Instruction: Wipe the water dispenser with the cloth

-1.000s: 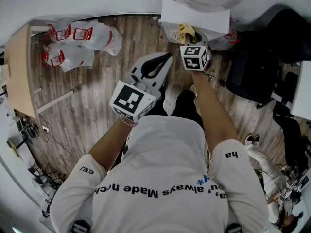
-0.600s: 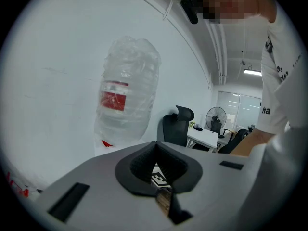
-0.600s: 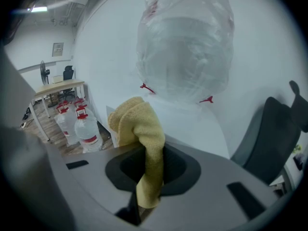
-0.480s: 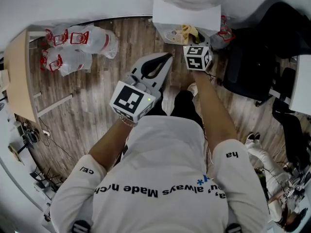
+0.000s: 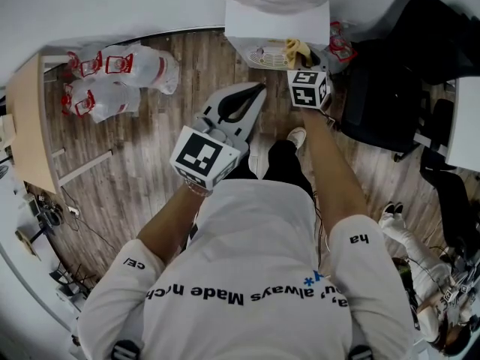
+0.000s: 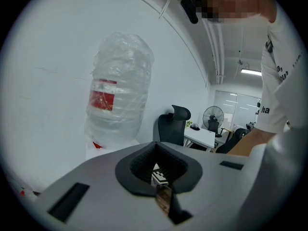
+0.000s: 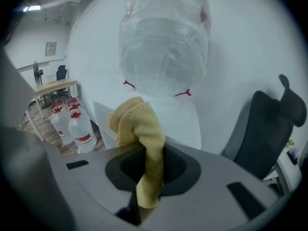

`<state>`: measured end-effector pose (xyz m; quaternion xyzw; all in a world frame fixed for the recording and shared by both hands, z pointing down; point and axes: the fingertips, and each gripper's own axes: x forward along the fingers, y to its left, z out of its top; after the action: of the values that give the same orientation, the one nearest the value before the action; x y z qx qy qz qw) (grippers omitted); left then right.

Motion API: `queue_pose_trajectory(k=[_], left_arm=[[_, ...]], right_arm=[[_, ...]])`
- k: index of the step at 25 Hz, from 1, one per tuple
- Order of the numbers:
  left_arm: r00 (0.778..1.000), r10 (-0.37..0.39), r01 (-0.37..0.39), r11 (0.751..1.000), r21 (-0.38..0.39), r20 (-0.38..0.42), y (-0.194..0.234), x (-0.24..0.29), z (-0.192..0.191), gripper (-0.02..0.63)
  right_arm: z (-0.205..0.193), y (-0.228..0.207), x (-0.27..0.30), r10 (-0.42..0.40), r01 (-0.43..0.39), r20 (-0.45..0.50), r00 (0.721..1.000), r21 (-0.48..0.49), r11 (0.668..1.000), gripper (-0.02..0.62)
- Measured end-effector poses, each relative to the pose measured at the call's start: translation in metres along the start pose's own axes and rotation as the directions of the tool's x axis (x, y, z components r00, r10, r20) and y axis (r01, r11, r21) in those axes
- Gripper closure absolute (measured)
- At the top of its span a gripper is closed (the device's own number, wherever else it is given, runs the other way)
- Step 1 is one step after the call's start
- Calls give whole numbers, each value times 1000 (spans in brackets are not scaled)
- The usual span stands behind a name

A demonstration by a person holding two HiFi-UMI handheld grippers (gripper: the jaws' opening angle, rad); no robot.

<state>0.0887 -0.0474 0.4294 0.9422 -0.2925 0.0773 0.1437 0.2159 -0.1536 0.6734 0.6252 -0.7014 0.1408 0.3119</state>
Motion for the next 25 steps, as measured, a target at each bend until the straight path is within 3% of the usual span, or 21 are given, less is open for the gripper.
queue_pose_trajectory(k=[25], left_arm=[[999, -36, 36, 999, 0, -10, -25, 31, 0, 589]], right_arm=[[-38, -70, -2, -61, 63, -63, 996, 34, 997, 535]])
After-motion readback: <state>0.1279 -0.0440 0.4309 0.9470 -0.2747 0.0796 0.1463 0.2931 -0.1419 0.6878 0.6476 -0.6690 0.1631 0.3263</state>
